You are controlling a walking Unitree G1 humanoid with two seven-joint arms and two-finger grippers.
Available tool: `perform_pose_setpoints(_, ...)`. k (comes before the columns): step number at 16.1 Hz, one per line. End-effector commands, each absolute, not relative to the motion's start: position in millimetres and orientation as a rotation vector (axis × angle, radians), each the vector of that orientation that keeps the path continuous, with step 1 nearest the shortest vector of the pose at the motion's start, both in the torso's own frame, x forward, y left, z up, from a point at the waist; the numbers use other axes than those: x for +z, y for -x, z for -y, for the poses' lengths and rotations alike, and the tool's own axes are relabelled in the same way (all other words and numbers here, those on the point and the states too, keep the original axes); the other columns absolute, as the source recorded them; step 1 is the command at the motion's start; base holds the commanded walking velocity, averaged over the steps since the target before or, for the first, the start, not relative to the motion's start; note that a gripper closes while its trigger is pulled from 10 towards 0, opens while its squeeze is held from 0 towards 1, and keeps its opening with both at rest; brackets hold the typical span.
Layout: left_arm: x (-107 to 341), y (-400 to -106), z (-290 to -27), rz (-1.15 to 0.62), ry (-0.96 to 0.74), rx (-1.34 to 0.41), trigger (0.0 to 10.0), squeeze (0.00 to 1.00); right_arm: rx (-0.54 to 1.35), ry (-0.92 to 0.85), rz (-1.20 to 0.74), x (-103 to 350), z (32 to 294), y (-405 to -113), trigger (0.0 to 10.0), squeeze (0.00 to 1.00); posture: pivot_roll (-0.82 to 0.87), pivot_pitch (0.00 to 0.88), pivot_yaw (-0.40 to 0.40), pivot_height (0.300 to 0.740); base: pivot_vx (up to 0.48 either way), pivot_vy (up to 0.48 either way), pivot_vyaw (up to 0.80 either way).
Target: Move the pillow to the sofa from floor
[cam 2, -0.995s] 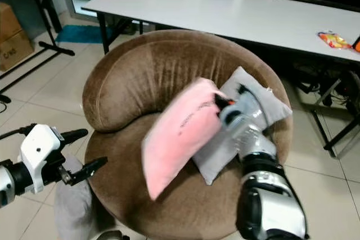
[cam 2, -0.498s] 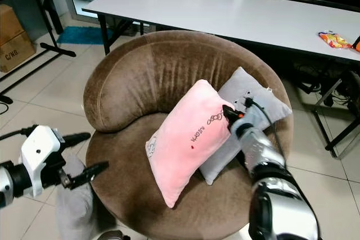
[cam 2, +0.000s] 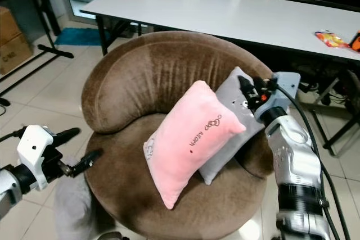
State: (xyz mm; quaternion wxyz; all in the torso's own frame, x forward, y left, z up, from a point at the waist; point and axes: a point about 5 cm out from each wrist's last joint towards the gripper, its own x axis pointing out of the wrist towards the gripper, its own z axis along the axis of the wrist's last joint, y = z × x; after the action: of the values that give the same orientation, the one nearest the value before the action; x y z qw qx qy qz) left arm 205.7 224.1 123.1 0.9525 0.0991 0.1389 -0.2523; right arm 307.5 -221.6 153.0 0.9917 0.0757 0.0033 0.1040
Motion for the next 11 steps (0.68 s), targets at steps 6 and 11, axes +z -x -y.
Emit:
perform_pose_setpoints(6, 117.1, -208.5, -228.9, -0.214, -0.198, -0.348, 10.0, 0.0, 0.24, -0.223, -0.105, 147.0, 148.4, -261.4, 10.0, 0.0, 0.08, 0.0, -0.062, 0.74, 0.0, 0.275, 0.0)
perform_pose_setpoints(11, 125.4, -207.5, -224.1, -0.18, -0.219, -0.324, 10.0, 0.0, 0.257, -0.195, -0.137, 150.0, 134.6, -251.0, 10.0, 0.0, 0.08, 0.0, -0.067, 0.74, 0.0, 0.404, 0.32)
